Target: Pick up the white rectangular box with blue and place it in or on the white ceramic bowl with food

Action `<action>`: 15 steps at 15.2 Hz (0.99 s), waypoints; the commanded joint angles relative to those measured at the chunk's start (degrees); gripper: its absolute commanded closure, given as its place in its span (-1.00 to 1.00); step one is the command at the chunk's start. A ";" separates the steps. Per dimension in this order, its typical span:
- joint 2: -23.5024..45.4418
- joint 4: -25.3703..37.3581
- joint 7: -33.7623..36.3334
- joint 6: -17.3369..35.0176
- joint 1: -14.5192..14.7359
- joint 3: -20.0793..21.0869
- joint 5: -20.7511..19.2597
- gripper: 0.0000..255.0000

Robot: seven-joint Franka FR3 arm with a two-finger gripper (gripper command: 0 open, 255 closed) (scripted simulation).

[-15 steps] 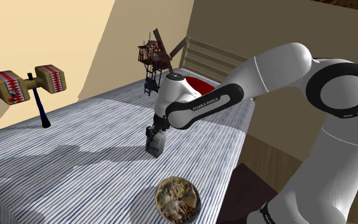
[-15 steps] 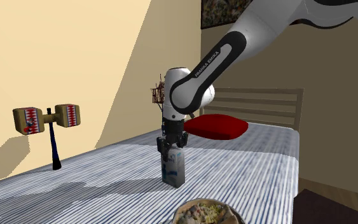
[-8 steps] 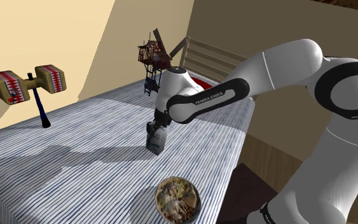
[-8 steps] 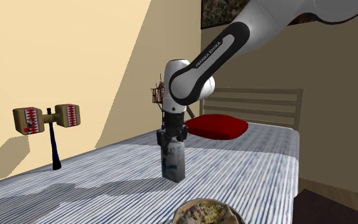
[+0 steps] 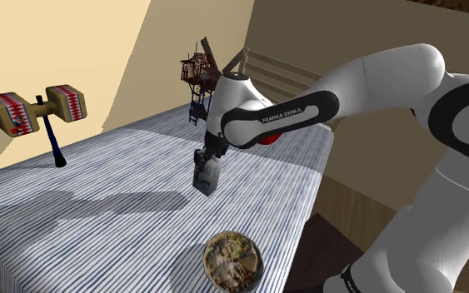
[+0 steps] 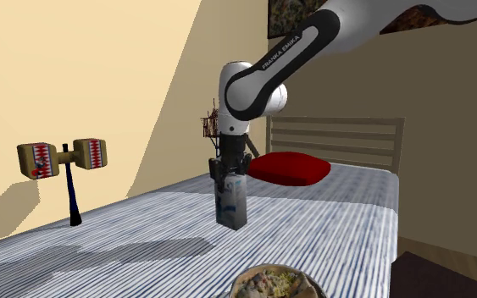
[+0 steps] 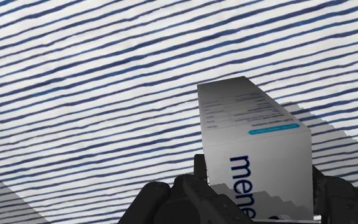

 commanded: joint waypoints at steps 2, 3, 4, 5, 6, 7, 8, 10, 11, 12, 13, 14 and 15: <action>-1.01 1.19 -0.25 -2.16 0.00 0.12 0.40 1.00; -1.38 1.54 -0.37 -2.86 -0.02 0.14 0.54 1.00; -1.74 1.90 -0.48 -3.57 -0.03 0.17 0.68 1.00; -2.09 2.27 -0.59 -4.28 -0.05 0.19 0.81 1.00; -2.43 2.65 -0.70 -5.00 -0.06 0.20 0.93 1.00; -2.76 3.05 -0.80 -5.71 -0.07 0.22 1.05 1.00; -3.08 3.46 -0.90 -6.43 -0.09 0.23 1.17 1.00; -3.68 4.32 -1.09 -7.87 -0.11 0.26 1.39 1.00; -3.96 4.76 -1.18 -8.59 -0.12 0.27 1.49 1.00; -4.23 5.22 -1.26 -9.31 -0.12 0.28 1.59 1.00; -4.49 5.70 -1.35 -10.04 -0.13 0.28 1.68 1.00; -4.74 6.18 -1.43 -10.76 -0.14 0.29 1.77 1.00; -4.98 6.68 -1.50 -11.49 -0.14 0.29 1.85 1.00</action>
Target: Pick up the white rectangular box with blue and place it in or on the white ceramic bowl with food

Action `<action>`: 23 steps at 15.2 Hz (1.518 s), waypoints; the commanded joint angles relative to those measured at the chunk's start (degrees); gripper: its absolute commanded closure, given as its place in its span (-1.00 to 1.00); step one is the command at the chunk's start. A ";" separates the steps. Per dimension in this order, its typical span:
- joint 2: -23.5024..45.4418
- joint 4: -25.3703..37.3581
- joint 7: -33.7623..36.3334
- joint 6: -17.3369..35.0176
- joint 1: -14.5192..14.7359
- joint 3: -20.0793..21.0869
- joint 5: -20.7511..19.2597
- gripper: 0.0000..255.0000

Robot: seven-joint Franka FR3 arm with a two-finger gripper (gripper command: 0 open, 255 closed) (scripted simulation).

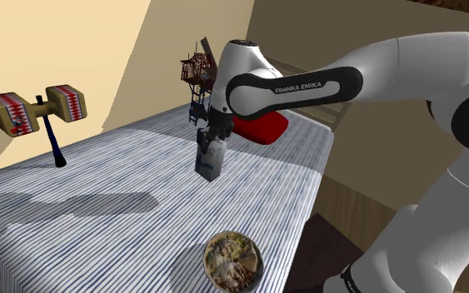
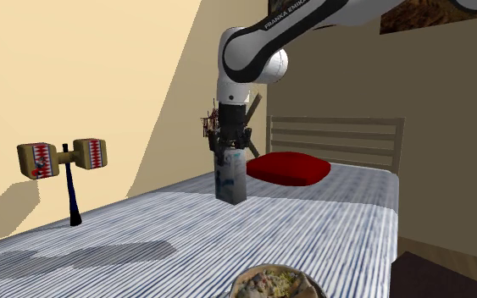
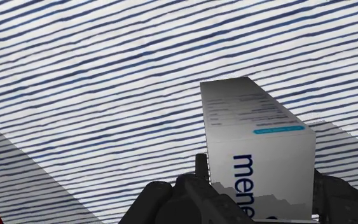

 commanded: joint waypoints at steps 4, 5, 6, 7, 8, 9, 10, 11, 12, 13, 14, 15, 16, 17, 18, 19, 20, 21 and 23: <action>-6.05 -5.18 1.41 -0.79 0.96 1.01 1.22 1.00; -7.96 -7.03 1.92 -0.81 1.32 1.36 1.64 1.00; -9.85 -8.81 2.43 -0.90 1.71 1.72 2.09 1.00; -11.73 -10.53 2.94 -1.05 2.11 2.09 2.55 1.00; -13.61 -12.17 3.47 -1.25 2.55 2.46 3.04 1.00; -15.47 -13.74 4.01 -1.50 3.01 2.85 3.55 1.00; -17.32 -15.25 4.56 -1.82 3.50 3.24 4.08 1.00; -19.17 -16.69 5.12 -2.19 4.02 3.64 4.62 1.00; -21.00 -18.07 5.71 -2.61 4.56 4.05 5.19 1.00; -22.82 -19.38 6.31 -3.09 5.13 4.47 5.76 1.00; -24.62 -20.62 6.93 -3.61 5.74 4.89 6.36 1.00; -26.41 -21.79 7.58 -4.19 6.37 5.33 6.96 1.00; -28.18 -22.89 8.24 -4.82 7.02 5.79 7.58 1.00; -29.93 -23.93 8.94 -5.50 7.70 6.25 8.21 1.00; -31.66 -24.90 9.66 -6.23 8.40 6.73 8.85 1.00; -33.36 -25.79 10.41 -6.99 9.12 7.23 9.50 1.00; -35.04 -26.62 11.20 -7.80 9.87 7.74 10.16 1.00; -36.67 -27.37 12.01 -8.65 10.65 8.26 10.82 1.00; -39.65 -28.59 13.61 -10.32 12.12 9.31 12.10 1.00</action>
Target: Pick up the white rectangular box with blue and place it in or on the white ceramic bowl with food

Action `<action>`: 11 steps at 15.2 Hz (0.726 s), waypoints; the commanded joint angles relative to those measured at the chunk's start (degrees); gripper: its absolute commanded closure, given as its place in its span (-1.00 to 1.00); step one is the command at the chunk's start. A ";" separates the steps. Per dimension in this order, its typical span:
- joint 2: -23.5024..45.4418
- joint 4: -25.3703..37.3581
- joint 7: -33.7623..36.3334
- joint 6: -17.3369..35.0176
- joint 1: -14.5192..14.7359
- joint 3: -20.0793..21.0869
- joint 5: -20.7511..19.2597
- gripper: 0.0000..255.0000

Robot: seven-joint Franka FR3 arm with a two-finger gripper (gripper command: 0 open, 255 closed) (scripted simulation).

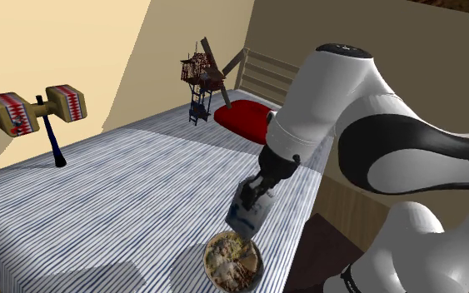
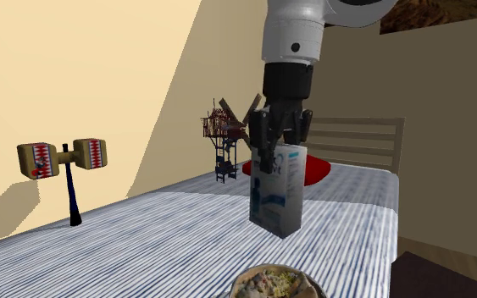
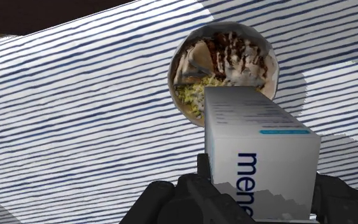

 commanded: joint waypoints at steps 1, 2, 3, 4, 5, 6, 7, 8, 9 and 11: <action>-1.27 -1.09 1.13 -0.12 0.84 0.84 0.78 1.00; -1.13 -1.76 1.16 0.69 0.87 0.98 0.86 1.00; -0.97 -2.42 1.20 1.50 0.90 1.13 0.93 1.00; -0.80 -3.07 1.24 2.32 0.92 1.27 1.01 1.00; -0.62 -3.71 1.29 3.15 0.95 1.43 1.08 1.00; -0.41 -4.35 1.33 3.98 0.97 1.58 1.16 1.00; -0.19 -4.97 1.38 4.82 0.99 1.74 1.23 1.00; 0.05 -5.58 1.43 5.67 1.00 1.90 1.29 1.00; 0.30 -6.18 1.48 6.52 1.01 2.06 1.36 1.00; 0.87 -7.34 1.60 8.25 1.03 2.40 1.48 1.00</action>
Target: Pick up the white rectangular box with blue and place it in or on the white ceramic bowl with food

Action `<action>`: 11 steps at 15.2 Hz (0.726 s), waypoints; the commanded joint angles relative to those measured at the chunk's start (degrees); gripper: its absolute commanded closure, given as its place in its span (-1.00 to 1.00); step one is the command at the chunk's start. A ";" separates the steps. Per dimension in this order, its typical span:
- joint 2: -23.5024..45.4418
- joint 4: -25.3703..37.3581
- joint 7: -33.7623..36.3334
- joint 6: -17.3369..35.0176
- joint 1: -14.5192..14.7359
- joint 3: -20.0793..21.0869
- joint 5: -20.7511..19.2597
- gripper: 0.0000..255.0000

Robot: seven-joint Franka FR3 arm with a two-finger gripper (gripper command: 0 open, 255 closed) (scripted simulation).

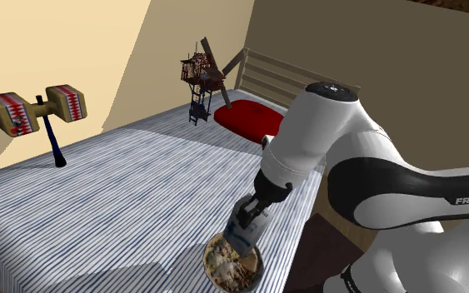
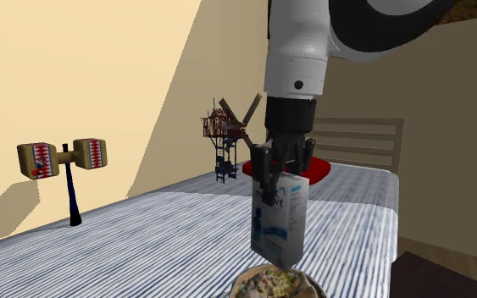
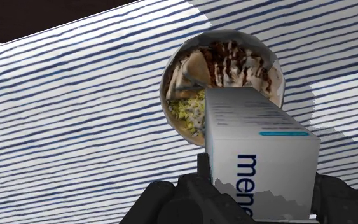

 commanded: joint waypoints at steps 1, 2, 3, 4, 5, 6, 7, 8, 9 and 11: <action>0.47 -1.16 0.09 1.70 0.03 0.30 0.13 1.00; 0.80 -1.71 0.16 2.59 0.02 0.48 0.18 1.00; 1.15 -2.26 0.23 3.48 0.02 0.66 0.23 1.00; 1.52 -2.79 0.30 4.38 0.00 0.85 0.27 1.00; 1.91 -3.31 0.38 5.28 -0.01 1.04 0.31 1.00; 2.32 -3.82 0.46 6.20 -0.04 1.23 0.34 1.00; 2.75 -4.32 0.54 7.12 -0.07 1.42 0.37 1.00; 3.20 -4.81 0.63 8.05 -0.10 1.62 0.38 1.00; 3.68 -5.28 0.73 8.99 -0.14 1.83 0.39 1.00; 4.68 -6.19 0.94 10.88 -0.25 2.24 0.39 1.00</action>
